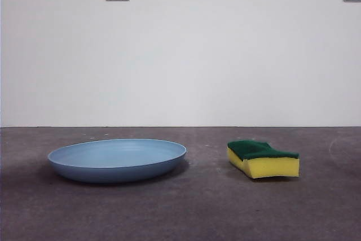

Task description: Pick up the plate,pick up the cloth,clean the plate with the cloth

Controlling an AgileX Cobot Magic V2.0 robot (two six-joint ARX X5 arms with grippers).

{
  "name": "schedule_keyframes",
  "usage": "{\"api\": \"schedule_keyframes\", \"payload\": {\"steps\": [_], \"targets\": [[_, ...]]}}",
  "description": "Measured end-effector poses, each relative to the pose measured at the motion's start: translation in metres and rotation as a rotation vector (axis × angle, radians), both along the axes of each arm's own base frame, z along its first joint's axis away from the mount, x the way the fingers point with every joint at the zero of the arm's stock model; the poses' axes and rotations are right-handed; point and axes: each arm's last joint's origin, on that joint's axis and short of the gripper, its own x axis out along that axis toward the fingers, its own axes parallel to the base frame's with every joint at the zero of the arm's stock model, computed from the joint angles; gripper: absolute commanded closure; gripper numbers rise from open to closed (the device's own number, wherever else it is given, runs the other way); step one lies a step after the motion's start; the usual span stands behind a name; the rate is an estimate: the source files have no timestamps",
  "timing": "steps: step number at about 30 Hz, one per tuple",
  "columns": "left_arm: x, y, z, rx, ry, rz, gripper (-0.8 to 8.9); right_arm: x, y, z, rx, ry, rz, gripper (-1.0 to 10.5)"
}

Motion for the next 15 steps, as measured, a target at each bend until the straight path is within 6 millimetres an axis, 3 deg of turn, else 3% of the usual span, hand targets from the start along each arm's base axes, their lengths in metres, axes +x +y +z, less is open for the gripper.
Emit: {"api": "schedule_keyframes", "payload": {"steps": [15], "targets": [[0.010, -0.005, -0.008, 0.013, 0.092, 0.012, 8.15, -0.002, -0.001, 0.001, 0.005, -0.009, 0.000, 9.5]]}}
